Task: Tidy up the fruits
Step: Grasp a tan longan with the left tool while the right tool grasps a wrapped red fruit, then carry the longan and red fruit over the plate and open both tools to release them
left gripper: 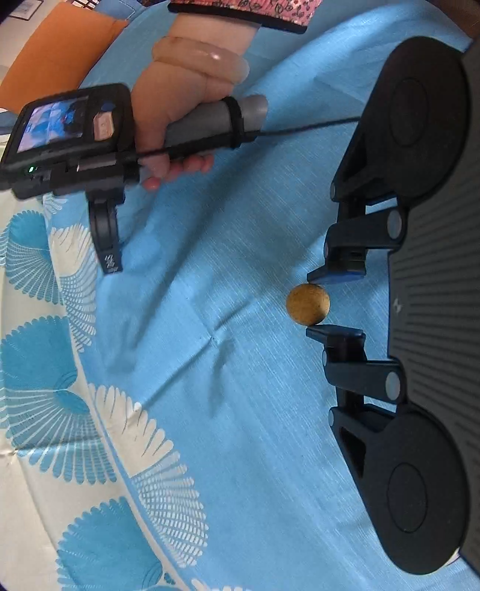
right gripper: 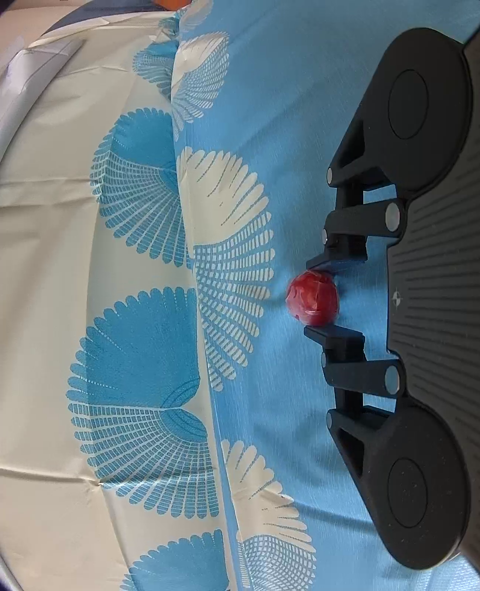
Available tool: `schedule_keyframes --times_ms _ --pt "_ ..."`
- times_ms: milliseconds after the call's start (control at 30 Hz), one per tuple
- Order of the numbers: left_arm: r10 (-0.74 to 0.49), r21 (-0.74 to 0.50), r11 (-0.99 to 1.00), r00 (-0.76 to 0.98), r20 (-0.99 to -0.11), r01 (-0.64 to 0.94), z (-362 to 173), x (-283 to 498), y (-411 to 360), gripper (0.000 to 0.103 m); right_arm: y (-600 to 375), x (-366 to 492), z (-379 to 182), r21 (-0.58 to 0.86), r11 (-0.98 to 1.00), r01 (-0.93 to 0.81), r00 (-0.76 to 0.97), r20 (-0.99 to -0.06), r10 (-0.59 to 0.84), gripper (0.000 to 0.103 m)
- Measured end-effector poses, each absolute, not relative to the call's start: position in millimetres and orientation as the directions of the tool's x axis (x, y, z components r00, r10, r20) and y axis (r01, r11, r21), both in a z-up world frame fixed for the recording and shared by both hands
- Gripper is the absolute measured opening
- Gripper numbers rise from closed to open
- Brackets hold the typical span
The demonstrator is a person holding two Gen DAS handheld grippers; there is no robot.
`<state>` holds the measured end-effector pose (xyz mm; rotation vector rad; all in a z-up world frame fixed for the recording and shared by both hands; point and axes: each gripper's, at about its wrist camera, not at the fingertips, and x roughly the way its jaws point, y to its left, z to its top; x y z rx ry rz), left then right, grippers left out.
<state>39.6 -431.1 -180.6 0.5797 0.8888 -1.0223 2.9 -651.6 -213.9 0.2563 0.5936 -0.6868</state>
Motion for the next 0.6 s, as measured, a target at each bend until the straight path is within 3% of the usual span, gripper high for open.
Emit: schedule_keyframes --times_ms 233,600 --pt "-0.546 0.016 0.474 0.309 -0.779 0.88 -116.8 21.6 -383.4 0.025 -612.9 -58.4 -161.8 0.05 0.751 0.659 0.647 -0.547 -0.531 0.032" --pt "-0.539 0.032 0.611 0.446 -0.715 0.791 10.9 -31.9 -222.0 0.025 -455.3 -165.5 -27.1 0.125 0.823 0.554 0.772 -0.446 -0.452 0.032"
